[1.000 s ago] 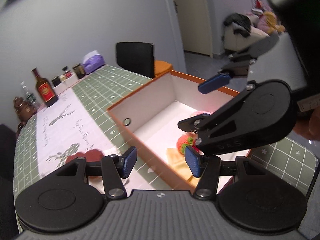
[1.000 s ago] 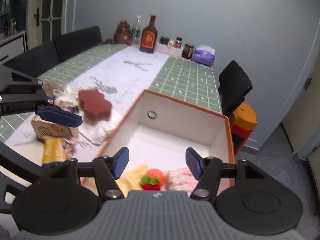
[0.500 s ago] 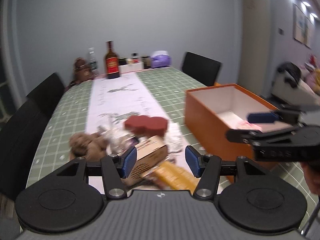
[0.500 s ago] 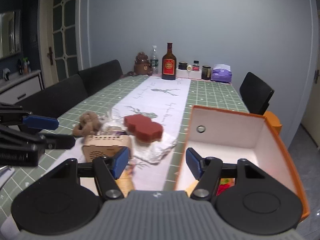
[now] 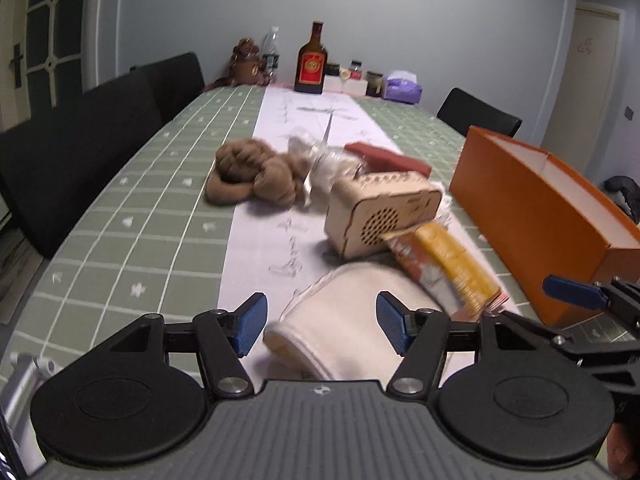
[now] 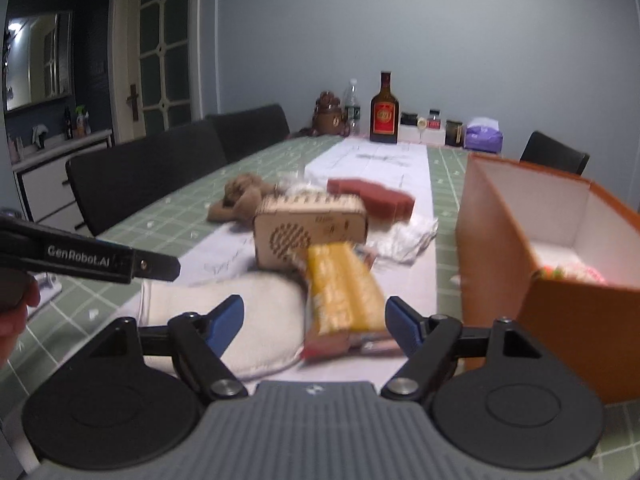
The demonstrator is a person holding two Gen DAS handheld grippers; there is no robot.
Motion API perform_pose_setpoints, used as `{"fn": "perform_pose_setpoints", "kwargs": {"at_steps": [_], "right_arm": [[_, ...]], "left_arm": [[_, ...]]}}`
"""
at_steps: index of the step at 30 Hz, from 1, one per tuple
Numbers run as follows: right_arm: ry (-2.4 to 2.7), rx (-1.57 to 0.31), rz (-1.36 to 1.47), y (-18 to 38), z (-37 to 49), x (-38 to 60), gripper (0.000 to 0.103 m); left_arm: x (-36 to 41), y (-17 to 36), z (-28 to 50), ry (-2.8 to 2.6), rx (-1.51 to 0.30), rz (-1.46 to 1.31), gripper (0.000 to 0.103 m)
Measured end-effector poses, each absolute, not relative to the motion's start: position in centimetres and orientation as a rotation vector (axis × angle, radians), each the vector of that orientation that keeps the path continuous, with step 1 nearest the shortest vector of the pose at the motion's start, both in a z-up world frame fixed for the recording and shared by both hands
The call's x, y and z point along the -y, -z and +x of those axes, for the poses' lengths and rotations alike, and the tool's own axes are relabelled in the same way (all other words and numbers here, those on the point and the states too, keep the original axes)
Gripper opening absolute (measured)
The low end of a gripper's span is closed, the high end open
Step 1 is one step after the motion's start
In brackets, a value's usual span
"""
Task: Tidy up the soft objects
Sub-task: 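Grasp the yellow snack bar package with the right tool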
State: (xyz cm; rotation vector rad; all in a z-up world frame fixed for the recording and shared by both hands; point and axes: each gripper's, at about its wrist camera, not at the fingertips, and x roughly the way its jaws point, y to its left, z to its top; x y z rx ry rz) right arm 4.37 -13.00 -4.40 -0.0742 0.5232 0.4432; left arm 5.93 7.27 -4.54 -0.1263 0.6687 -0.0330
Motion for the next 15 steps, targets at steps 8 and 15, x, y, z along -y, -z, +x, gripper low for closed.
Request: {"fn": "perform_pose_setpoints", "kwargs": {"at_steps": [8, 15], "right_arm": [[-0.43, -0.597, -0.134, 5.9, 7.2, 12.0, 0.077], [-0.392, -0.616, -0.178, 6.4, 11.1, 11.3, 0.082]], "left_arm": [[-8.5, 6.9, 7.4, 0.057, -0.763, -0.066, 0.081], [-8.6, 8.1, 8.6, 0.088, -0.82, -0.1, 0.082]]}}
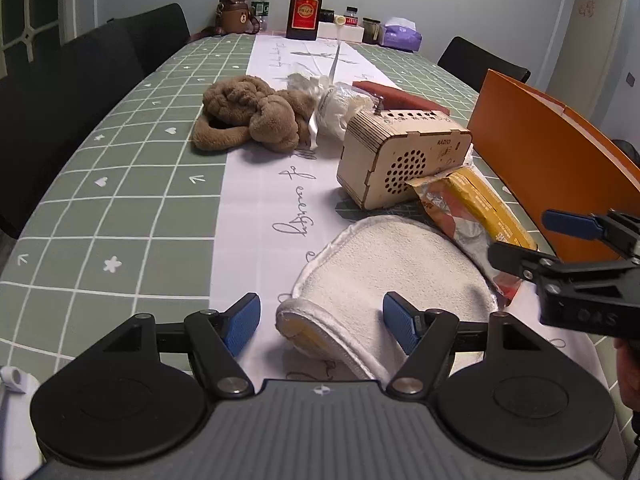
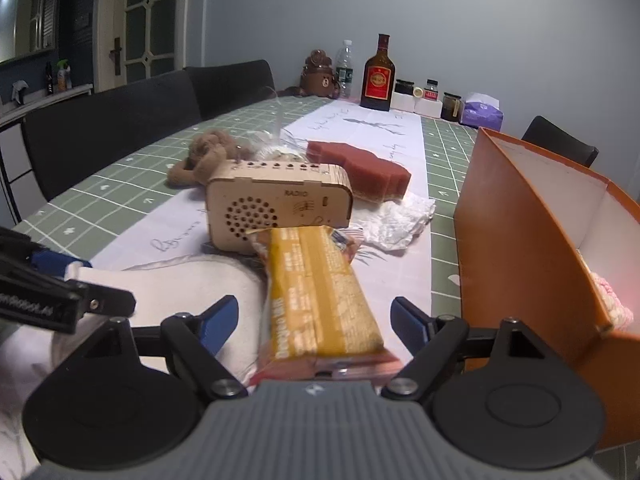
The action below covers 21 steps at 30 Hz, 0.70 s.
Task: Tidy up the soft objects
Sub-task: 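Grasp the yellow snack bar package with the right tool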
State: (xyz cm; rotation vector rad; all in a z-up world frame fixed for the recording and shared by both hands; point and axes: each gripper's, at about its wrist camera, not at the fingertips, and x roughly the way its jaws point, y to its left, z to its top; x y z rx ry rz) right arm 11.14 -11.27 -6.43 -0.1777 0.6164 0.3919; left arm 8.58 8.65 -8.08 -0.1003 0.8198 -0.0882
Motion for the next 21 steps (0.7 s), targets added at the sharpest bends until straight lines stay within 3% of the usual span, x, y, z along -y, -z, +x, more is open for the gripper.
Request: {"fn": "perform_pose_setpoints", "kwargs": {"at_steps": [7, 16, 21], "right_arm": [[-0.405, -0.715, -0.117, 8.0, 13.4, 11.3, 0.077], [-0.432, -0.71, -0.118, 8.6, 13.1, 11.3, 0.076], [-0.436, -0.71, -0.101, 8.6, 13.2, 11.8, 0.068]], "left_arm": [[-6.7, 8.1, 9.0, 0.117, -0.828, -0.024, 0.081], [-4.0, 7.9, 9.1, 0.169, -0.843, -0.01, 0.077], [-2.9, 7.9, 9.2, 0.192, -0.839, 0.0, 0.06]]}}
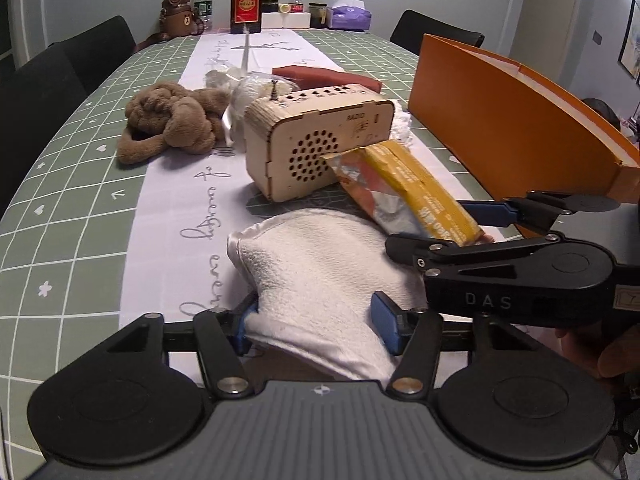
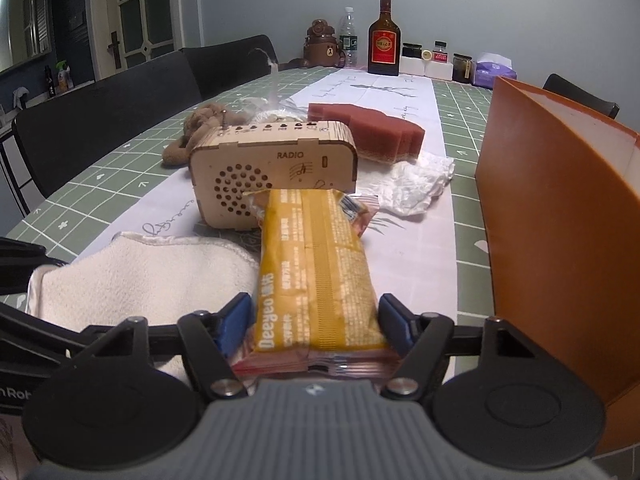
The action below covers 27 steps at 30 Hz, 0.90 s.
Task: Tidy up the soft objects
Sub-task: 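Grasp the yellow snack bar package with the right tool, then grasp the white towel with the left tool while the right holds the snack bar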
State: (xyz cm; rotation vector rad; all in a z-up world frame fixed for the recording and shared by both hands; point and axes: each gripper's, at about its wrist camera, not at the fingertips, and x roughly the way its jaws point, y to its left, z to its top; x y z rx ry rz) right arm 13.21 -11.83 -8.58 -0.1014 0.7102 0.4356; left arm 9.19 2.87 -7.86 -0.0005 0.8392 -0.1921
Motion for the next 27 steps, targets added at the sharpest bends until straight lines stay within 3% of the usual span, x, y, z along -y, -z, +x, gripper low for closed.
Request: {"fn": "perform_pose_setpoints", "kwargs": {"at_steps": [6, 9, 16, 27], "right_arm": [[-0.449, -0.702, -0.104, 8.5, 13.0, 11.9, 0.062], [-0.46, -0.694, -0.117, 8.4, 12.7, 11.7, 0.057], [-0.471, -0.688, -0.115, 8.0, 12.2, 12.0, 0.051], [-0.484, -0.647, -0.107, 5.8, 9.8, 12.2, 0.051]], "left_arm": [[-1.7, 7.8, 8.9, 0.198, -0.824, 0.023, 0.031], [-1.5, 7.7, 8.6, 0.184, -0.812, 0.036, 0.026], [-1.5, 7.2, 8.0, 0.142, -0.789, 0.045, 0.023], [-3.6, 5.4, 6.5, 0.061, -0.729, 0.018, 0.022]]}}
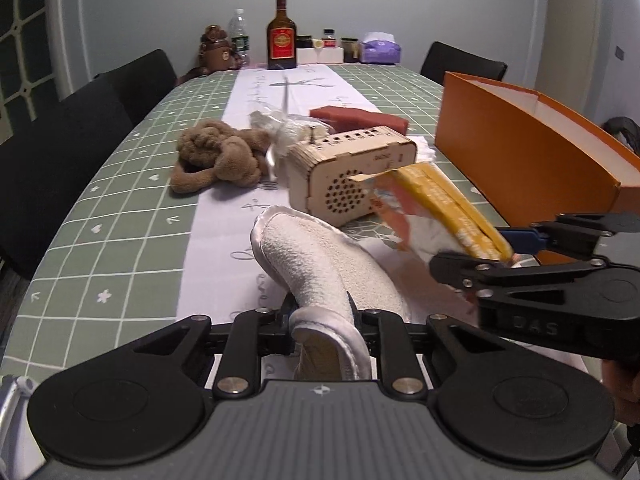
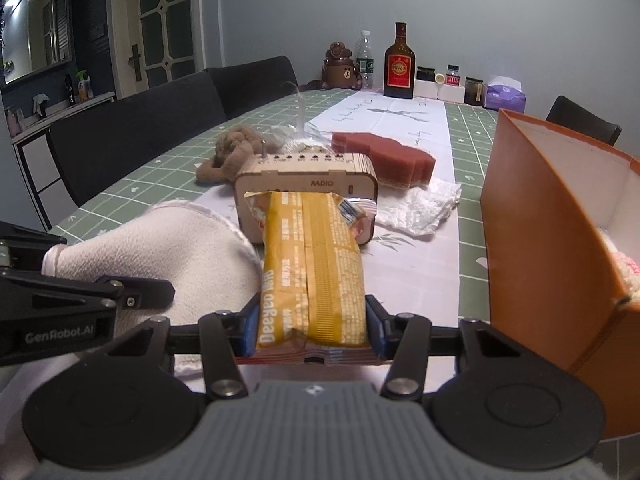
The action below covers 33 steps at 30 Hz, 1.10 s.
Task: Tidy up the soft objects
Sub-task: 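Grasp the white towel with the left tool while the right holds the snack bar, then carry towel and snack bar into the orange box and open both tools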
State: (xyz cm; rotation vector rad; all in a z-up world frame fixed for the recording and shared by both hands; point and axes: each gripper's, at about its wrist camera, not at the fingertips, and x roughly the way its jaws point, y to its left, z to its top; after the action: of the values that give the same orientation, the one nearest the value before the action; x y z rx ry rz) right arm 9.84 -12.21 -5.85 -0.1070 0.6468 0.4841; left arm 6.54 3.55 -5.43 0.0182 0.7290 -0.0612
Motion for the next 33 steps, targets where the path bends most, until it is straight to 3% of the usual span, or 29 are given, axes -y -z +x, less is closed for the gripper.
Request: {"fn": "perform_pose_setpoints", "kwargs": {"at_steps": [21, 33], "right_arm": [[-0.471, -0.514, -0.148, -1.1, 5.3, 16.1, 0.051], [-0.398, -0.494, -0.128, -7.0, 7.7, 24.2, 0.051]], "left_arm": [[-0.9, -1.7, 3.3, 0.096, -0.515, 0.114, 0.022], [4.7, -6.6, 6.2, 0.255, -0.422, 0.207, 0.022]]}}
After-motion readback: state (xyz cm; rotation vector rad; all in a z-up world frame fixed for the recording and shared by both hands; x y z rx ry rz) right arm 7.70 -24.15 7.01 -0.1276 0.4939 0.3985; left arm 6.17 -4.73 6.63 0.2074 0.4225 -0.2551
